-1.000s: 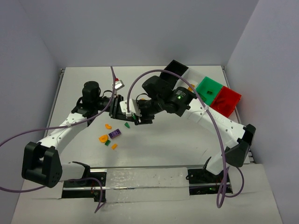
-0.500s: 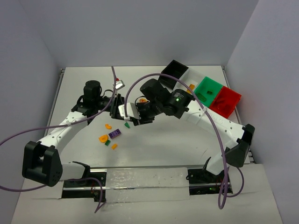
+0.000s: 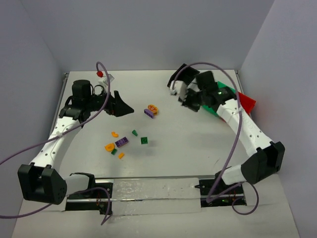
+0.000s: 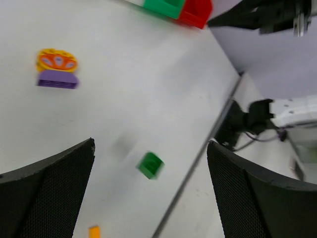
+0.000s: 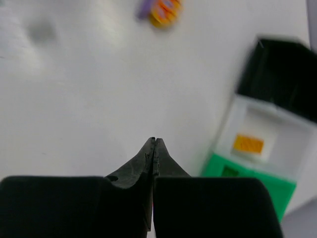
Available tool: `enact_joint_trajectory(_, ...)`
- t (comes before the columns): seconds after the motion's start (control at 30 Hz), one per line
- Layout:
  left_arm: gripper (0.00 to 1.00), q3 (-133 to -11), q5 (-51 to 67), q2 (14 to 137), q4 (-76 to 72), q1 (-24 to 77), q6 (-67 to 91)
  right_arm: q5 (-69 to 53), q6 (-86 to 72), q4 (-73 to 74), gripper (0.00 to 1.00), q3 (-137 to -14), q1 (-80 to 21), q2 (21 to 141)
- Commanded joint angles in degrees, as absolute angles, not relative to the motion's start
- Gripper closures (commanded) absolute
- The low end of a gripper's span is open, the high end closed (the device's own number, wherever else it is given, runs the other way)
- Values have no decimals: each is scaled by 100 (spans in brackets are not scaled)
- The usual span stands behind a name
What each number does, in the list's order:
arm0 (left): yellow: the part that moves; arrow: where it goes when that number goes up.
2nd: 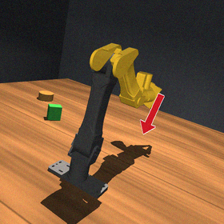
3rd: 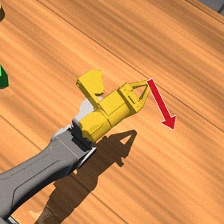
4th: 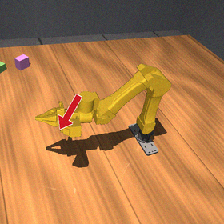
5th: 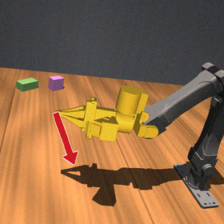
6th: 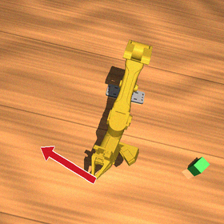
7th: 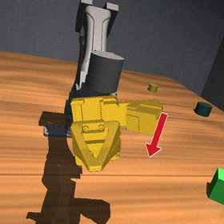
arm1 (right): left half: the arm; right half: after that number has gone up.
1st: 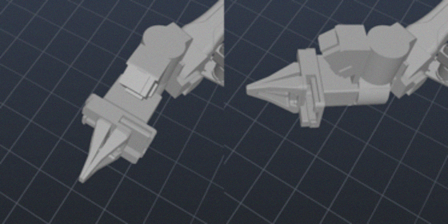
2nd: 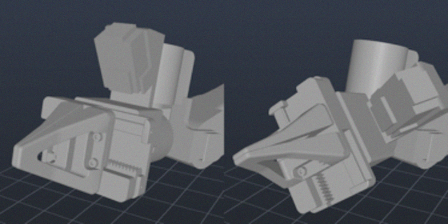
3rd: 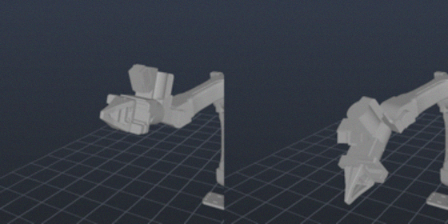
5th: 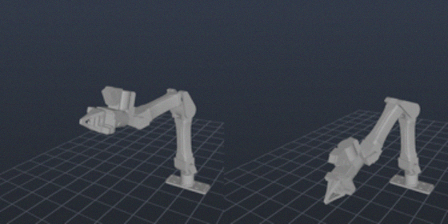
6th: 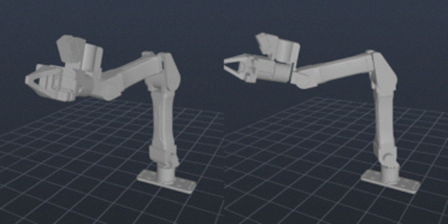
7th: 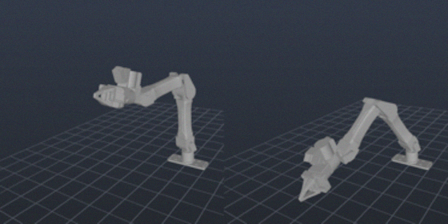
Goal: Sort the legos into containers by color
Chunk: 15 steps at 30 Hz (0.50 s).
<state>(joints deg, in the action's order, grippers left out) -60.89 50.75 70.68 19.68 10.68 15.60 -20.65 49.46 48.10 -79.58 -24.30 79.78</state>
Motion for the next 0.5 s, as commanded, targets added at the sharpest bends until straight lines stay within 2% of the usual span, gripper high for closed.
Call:
enact_joint_trajectory(0.0, 1, -5963, 3281, 6697, 2230, 1136, 716, -1936, 4676, 4375, 100, -7972, -1185, 8266)
enact_joint_trajectory(0.1, 1, -5961, 2853, 6844, 2394, 1173, 507, -2136, 4614, 4632, 100, -8290, -626, 8616)
enact_joint_trajectory(0.17, 1, -5962, 2770, 6903, 2509, 1225, 303, -2373, 4575, 4743, 94, -8317, -586, 8619)
enact_joint_trajectory(0.23, 1, -5941, 2728, 6960, 2688, 1248, -100, -2731, 4239, 4819, 74, -8268, -757, 8494)
enact_joint_trajectory(0.3, 1, -5936, 2910, 6991, 2998, 1230, -738, -2921, 4055, 4933, 50, -8226, -1050, 8384)
enact_joint_trajectory(0.33, 1, -5914, 2940, 6965, 3065, 1215, -936, -3017, 3933, 4991, 42, -8132, -1307, 8322)
enact_joint_trajectory(0.47, 1, -5845, 3110, 6864, 3097, 880, -978, -3077, 3484, 4781, 30, -7527, -2325, 7902)
